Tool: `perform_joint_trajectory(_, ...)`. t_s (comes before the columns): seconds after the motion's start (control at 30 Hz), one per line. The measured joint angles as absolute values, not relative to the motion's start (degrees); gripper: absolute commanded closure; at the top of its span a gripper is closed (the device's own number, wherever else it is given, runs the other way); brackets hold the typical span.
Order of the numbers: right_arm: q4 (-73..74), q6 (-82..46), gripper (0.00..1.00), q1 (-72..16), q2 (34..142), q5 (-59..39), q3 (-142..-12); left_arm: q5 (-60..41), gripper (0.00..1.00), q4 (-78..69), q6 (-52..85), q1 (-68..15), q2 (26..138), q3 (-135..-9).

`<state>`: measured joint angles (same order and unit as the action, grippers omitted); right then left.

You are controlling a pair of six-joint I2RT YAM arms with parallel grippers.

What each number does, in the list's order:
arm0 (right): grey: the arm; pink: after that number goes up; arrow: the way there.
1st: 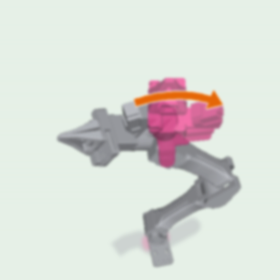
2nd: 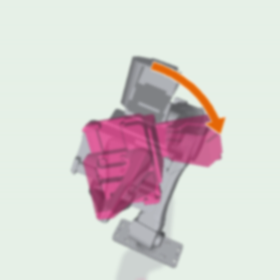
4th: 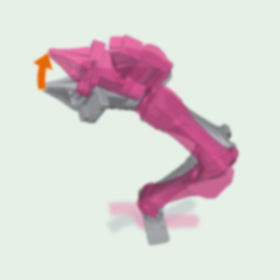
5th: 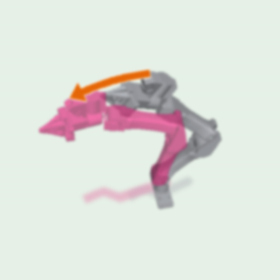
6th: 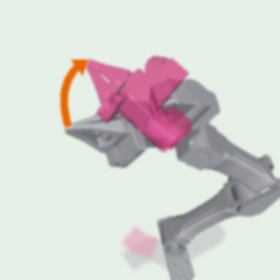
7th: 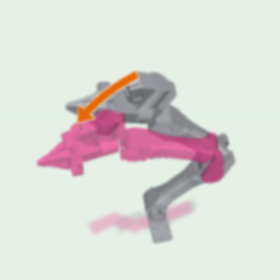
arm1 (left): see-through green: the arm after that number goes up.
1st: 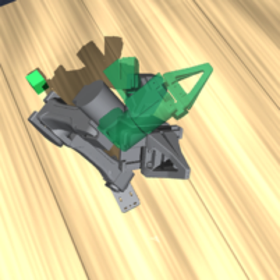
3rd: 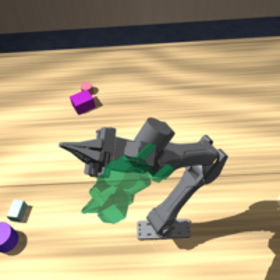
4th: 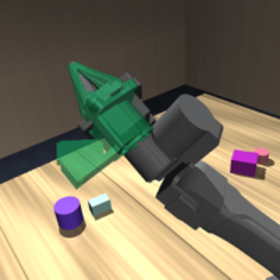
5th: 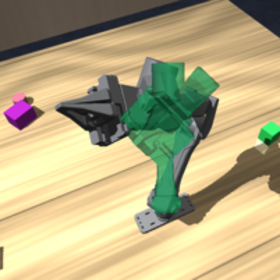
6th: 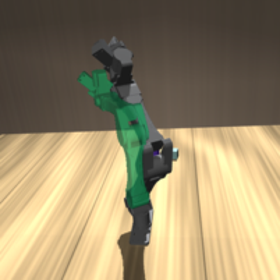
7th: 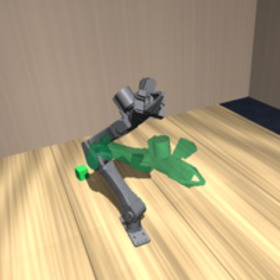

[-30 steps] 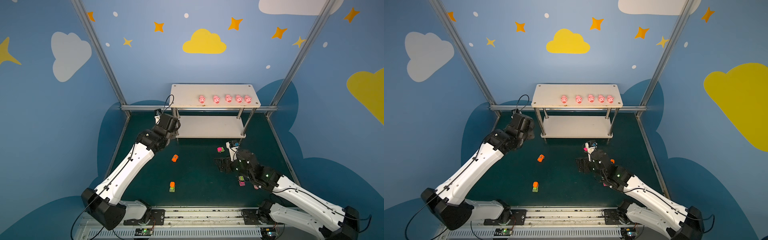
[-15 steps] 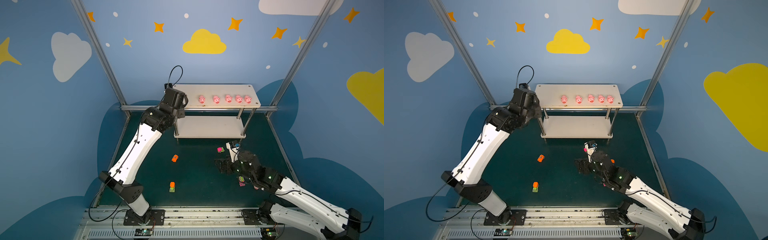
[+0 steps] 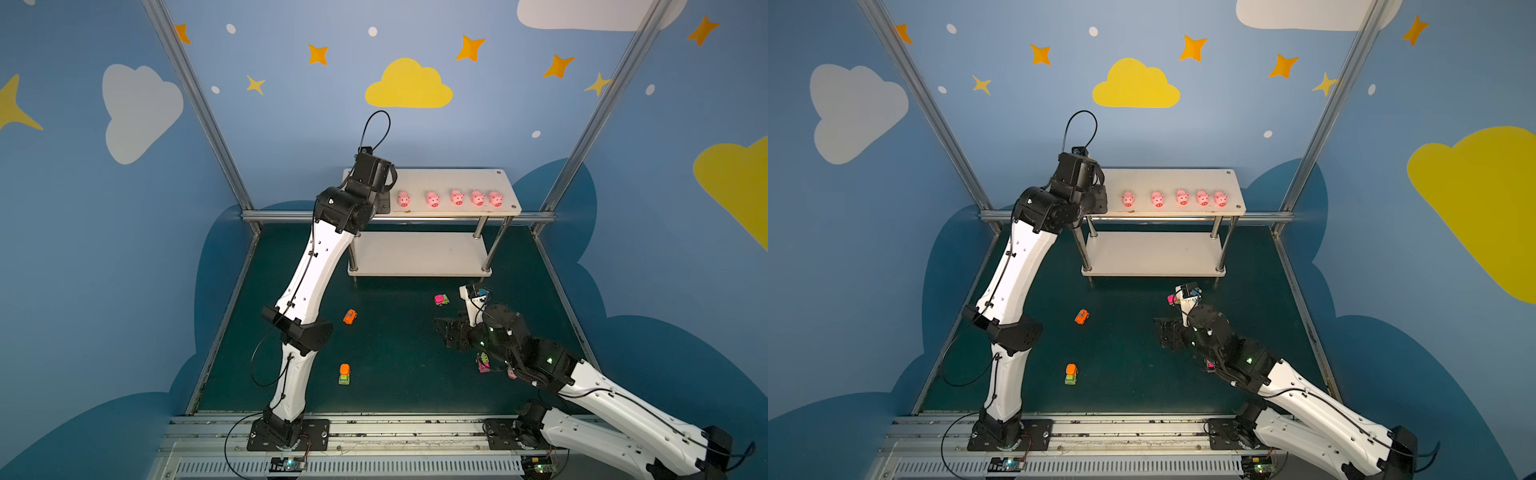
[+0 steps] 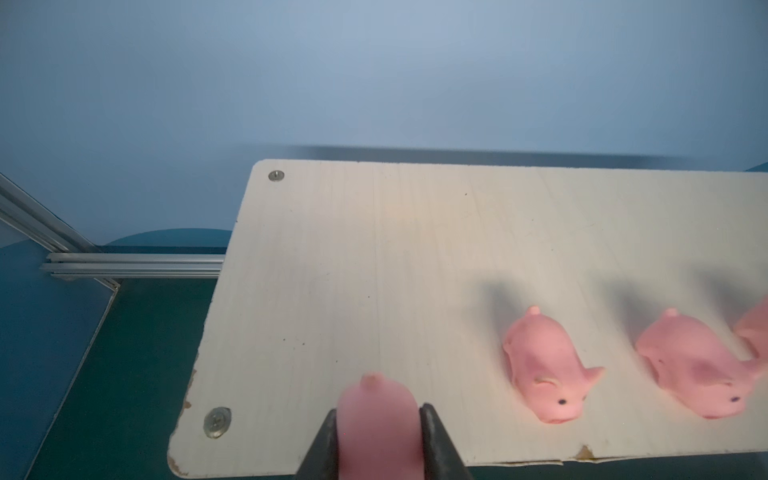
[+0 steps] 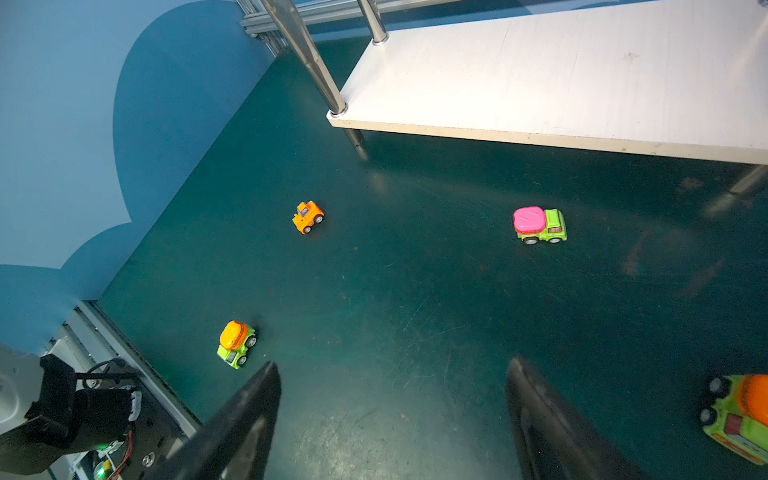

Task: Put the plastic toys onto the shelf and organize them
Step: 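Lower the pig onto the shelf end beside the row of pigs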

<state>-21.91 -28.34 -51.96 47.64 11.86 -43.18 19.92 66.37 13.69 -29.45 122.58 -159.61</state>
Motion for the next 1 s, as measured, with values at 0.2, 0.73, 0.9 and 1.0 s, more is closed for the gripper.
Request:
perform_joint_trajectory(0.2,-21.96,-28.34,0.17,-51.96,48.31,12.03,-43.18,18.72,0.70,66.50,13.67,-28.56,122.58,-159.09)
perform_joint_trajectory(0.73,-22.28,-28.36,0.17,-51.96,48.69,13.65,-43.18,15.64,0.69,65.76,13.69,-26.09,123.48,-159.09)
perform_joint_trajectory(0.9,-22.31,-28.36,0.17,-51.96,48.84,14.31,-43.18,15.49,0.68,65.23,13.65,-26.11,124.84,-159.09)
perform_joint_trajectory(1.0,-22.33,-28.36,0.17,-51.96,48.88,14.81,-43.18,15.46,0.65,64.73,13.45,-26.09,125.10,-159.09)
